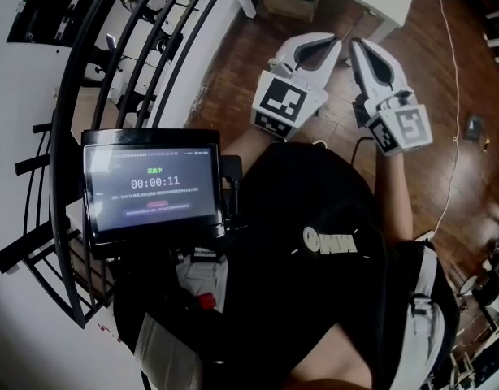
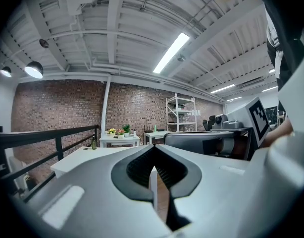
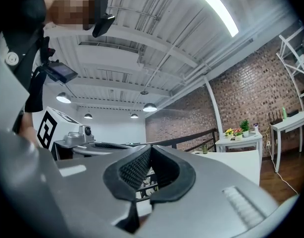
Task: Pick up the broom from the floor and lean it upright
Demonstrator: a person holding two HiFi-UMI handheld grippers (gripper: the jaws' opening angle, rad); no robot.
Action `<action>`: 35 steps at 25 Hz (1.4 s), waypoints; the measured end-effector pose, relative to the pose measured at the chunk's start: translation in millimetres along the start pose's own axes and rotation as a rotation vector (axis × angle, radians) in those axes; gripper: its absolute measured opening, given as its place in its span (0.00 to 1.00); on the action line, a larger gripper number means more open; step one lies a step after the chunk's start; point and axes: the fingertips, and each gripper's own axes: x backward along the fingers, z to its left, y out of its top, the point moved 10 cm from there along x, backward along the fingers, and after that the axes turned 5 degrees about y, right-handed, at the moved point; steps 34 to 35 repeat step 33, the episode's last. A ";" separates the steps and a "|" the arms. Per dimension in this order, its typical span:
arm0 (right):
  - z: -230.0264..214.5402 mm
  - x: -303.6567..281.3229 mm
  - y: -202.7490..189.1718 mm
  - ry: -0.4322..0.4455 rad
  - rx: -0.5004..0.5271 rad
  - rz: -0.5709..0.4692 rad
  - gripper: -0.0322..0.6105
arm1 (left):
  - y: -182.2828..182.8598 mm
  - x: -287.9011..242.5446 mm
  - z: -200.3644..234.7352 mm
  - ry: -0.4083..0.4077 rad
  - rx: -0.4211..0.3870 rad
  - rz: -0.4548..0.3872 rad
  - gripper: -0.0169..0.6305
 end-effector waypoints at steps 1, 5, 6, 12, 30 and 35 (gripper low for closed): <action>-0.4 -0.8 0.1 0.000 0.001 0.000 0.05 | 1.2 -0.6 0.5 0.000 -0.003 0.000 0.05; 4.4 -5.5 -2.9 0.010 0.011 0.005 0.05 | -3.2 1.6 1.7 -0.008 0.006 -0.028 0.05; 5.6 -5.3 -2.6 0.013 0.013 0.008 0.05 | -3.6 1.8 1.0 -0.009 0.002 -0.029 0.05; 5.7 -2.9 -2.1 0.005 0.026 0.023 0.05 | -0.5 -1.4 -3.0 -0.013 0.009 -0.032 0.05; 8.7 -8.0 -1.0 -0.001 0.022 0.021 0.05 | -3.3 -0.6 -0.4 -0.011 0.027 -0.037 0.05; 8.4 -7.5 -1.3 -0.002 0.023 0.024 0.05 | -4.4 -0.9 -0.3 -0.009 0.038 -0.032 0.05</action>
